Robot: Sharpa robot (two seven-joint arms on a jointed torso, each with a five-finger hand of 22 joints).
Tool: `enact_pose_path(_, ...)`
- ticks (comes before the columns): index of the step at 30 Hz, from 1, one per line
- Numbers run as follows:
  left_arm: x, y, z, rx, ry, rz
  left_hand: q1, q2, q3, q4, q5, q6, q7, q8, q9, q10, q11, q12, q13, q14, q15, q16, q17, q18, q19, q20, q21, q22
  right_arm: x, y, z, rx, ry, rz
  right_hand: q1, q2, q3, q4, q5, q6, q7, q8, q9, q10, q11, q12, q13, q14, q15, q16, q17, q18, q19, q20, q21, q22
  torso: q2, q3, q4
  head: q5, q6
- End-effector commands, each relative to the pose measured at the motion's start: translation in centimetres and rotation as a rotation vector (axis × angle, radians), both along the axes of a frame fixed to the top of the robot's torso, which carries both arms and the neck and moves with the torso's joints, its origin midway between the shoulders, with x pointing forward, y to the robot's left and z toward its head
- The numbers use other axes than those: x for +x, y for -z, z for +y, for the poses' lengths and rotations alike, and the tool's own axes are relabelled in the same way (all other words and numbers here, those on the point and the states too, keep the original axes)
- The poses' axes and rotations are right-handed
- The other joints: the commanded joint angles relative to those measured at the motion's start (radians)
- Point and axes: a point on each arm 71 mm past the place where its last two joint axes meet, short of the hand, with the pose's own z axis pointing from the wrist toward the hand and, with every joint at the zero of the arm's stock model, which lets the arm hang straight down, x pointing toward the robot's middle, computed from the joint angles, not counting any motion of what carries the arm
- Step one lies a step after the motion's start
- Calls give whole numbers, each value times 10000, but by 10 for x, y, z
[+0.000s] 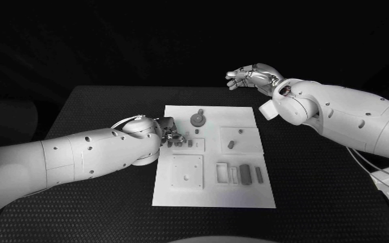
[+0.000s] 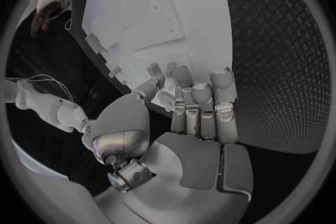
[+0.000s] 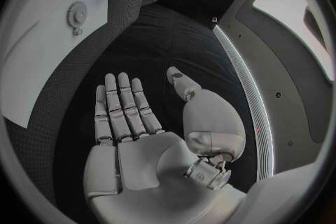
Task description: Assemble the parts on the task board
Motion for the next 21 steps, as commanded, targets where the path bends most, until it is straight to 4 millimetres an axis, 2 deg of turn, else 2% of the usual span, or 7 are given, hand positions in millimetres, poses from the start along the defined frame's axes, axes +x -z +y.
enact_pose_path(1,0,-1,-3,-109,144,-116,46,-61,36,42,-53,30,51,-3,19,71,2,48,6,7,-66,5,-5,485,91,-107,17,189,-1,0,1,58,-164,-14,62,-31,-4,39,-19,-64,391,48,-15,-30,38,-26,-16,-60,19,-68,14,-176,-3,-10,-47,12,-1,3,-3,-4,-9)
enact_pose_path(13,1,-1,1,-54,70,-97,92,2,48,29,-50,37,47,1,24,77,-3,56,9,16,-72,13,-3,489,102,-108,26,191,-1,1,1,53,-144,-3,64,-30,-6,42,-19,-65,391,51,-19,-30,38,-24,-19,-59,19,-71,20,-175,0,-10,-53,18,0,-3,7,-8,-2)
enact_pose_path(18,1,-4,4,-239,-8,-162,93,3,48,29,-50,37,47,1,24,77,-3,56,9,16,-72,13,-3,489,102,-108,26,191,-1,1,1,54,-127,-10,64,-30,-6,42,-19,-65,391,51,-20,-30,38,-24,-20,-59,19,-71,20,-175,0,-10,-53,18,-7,-9,8,-25,43)
enact_pose_path(19,1,-6,4,-397,-89,-154,-24,-197,0,111,-409,-15,59,-28,15,28,14,28,-3,-22,-55,-17,-16,487,63,-102,-4,179,-1,2,1,51,-120,-7,64,-30,-6,42,-19,-65,391,51,-20,-30,38,-24,-20,-59,19,-71,20,-175,0,-10,-53,18,-7,-9,8,-25,43)
enact_pose_path(20,2,-8,4,-547,-175,-157,-209,-549,-30,305,-813,-103,94,-77,1,-50,42,-14,-20,-83,-30,-64,-37,482,-1,-90,-59,157,-1,2,1,51,-118,-6,65,-30,-6,42,-19,-66,391,52,-20,-31,38,-24,-20,-60,19,-72,21,-175,0,-10,-54,19,-8,-10,10,-34,58)
enact_pose_path(21,5,-14,2,-909,-379,-184,-262,-708,17,438,-832,-184,126,-116,-9,-115,71,-43,-32,-135,-5,-99,-55,480,-45,-81,-99,143,-1,2,1,52,-126,-1,66,-31,-6,41,-19,-67,391,52,-21,-32,38,-24,-21,-60,20,-72,21,-175,0,-10,-55,19,-7,-8,8,-45,71)
